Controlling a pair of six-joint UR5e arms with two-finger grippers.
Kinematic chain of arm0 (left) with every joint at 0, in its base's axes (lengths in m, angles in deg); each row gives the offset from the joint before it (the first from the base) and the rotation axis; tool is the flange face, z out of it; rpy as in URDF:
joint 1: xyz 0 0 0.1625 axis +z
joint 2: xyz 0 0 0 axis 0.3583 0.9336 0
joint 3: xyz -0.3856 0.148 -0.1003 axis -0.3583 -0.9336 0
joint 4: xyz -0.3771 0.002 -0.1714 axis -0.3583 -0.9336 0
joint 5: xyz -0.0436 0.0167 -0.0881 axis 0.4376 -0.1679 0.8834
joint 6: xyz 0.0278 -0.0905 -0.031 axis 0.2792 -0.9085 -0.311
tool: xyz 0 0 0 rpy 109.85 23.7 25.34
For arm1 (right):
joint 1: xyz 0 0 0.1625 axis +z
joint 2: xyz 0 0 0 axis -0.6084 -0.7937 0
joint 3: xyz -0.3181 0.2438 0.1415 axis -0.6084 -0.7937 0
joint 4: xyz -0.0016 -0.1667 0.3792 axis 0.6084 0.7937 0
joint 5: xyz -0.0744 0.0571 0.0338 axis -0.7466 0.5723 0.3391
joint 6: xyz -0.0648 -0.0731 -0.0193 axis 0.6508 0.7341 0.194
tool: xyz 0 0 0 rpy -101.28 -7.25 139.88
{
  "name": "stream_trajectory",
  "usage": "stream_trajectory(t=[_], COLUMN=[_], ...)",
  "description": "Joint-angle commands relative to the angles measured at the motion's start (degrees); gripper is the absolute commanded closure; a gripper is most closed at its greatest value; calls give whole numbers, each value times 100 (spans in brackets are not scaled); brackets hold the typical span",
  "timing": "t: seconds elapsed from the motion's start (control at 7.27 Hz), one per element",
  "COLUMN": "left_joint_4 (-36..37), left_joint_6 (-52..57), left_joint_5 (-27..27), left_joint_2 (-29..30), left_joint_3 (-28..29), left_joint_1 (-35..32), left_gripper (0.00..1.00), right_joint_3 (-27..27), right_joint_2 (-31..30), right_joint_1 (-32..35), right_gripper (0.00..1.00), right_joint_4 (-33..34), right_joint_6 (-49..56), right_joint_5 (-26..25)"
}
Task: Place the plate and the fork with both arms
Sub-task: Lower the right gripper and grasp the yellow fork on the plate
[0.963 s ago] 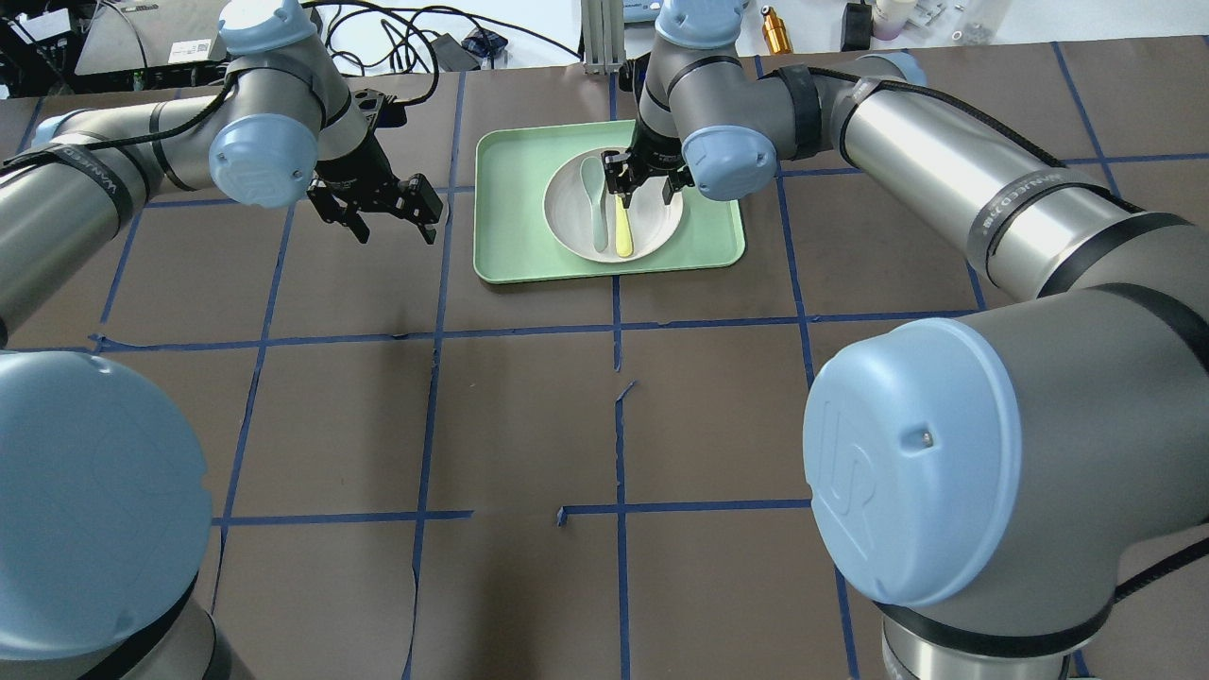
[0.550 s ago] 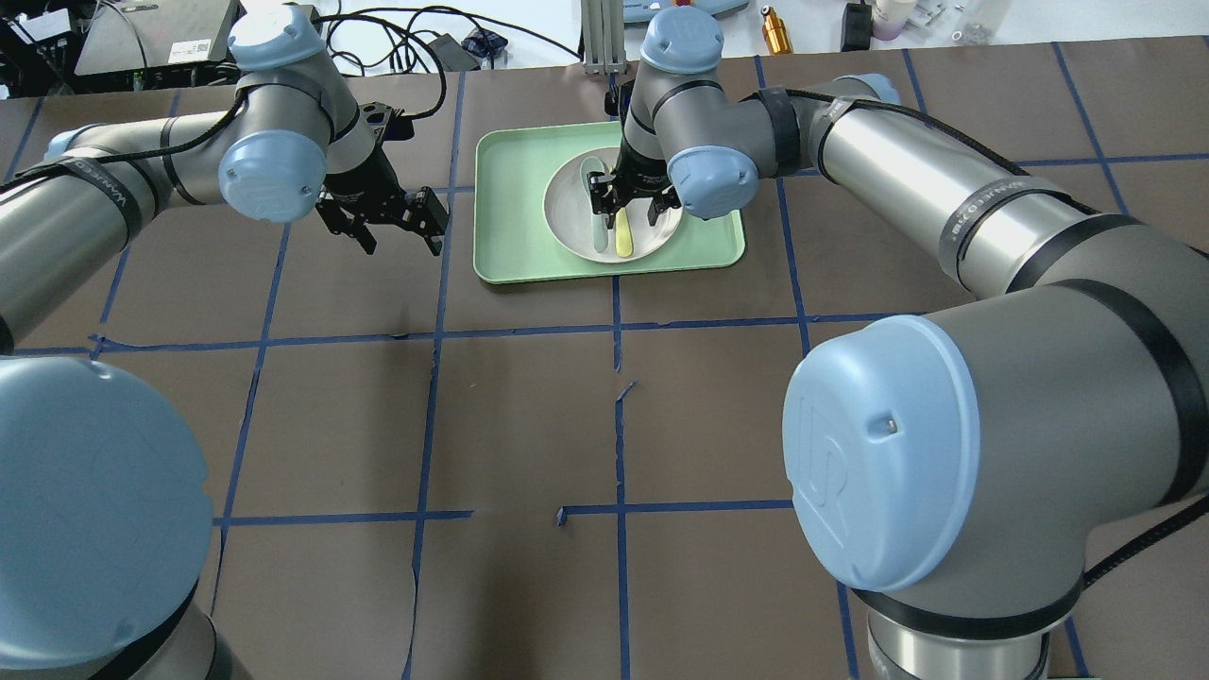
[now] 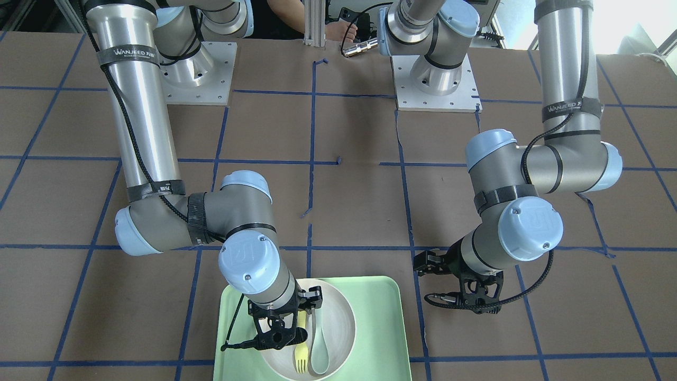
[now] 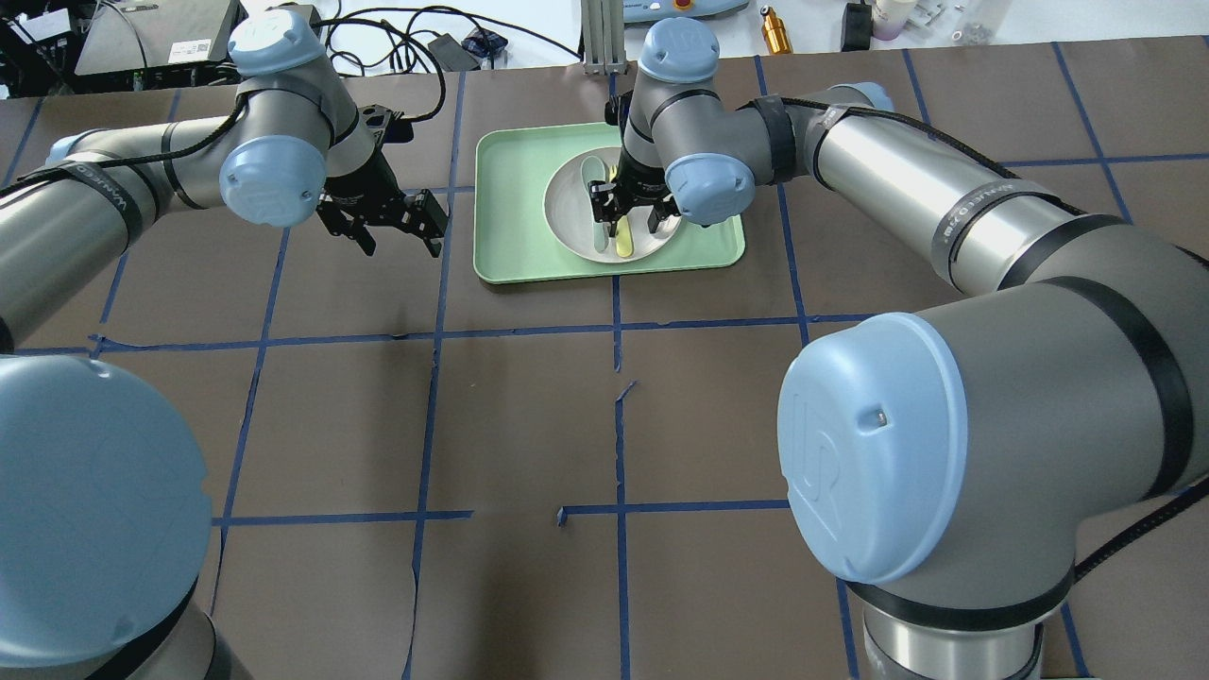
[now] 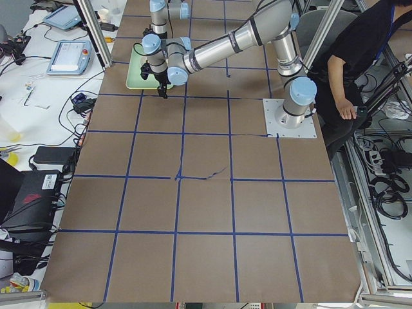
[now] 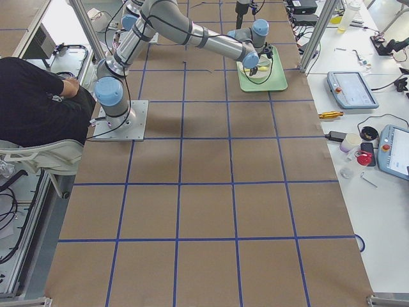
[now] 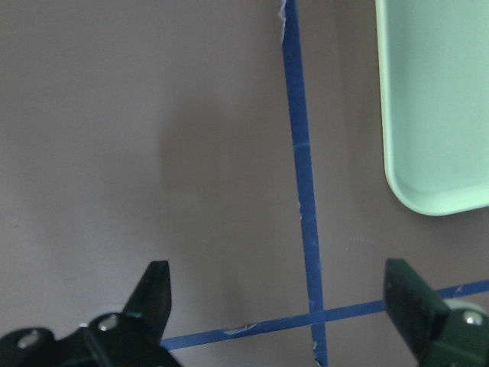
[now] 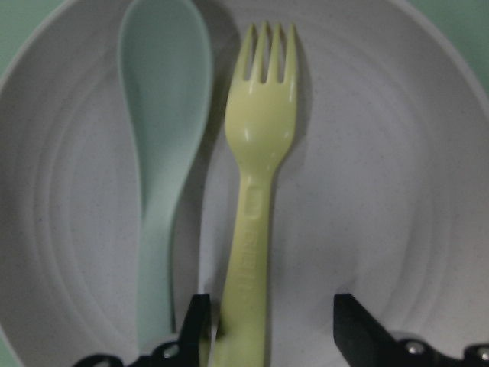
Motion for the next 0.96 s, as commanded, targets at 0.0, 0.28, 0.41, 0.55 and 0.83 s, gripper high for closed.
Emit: stream_trajectory(t=[0.0,0.28,0.41,0.55,0.83], left_joint_4=[1,1,1,1,10], left_joint_6=[34,60,60,69,69], left_joint_5=[-11,-2,-2,-2,-2], left_joint_2=[-3,-3,-3,-3,-3], left_joint_3=[-5,-5,-5,3,3], left_joint_1=[16,25,25,25,33], left_gripper=[0,0,0,0,0], right_joint_3=[-5,4,-5,-5,-5], right_joint_2=[2,-15,-24,-67,-304], right_joint_1=[9,18,53,53,53], right_gripper=[53,100,100,100,100], right_joint_4=[0,0,-9,-9,-79], right_joint_6=[-17,-121,-209,-288,-526], right_joint_5=[-20,-159,-230,-318,-371])
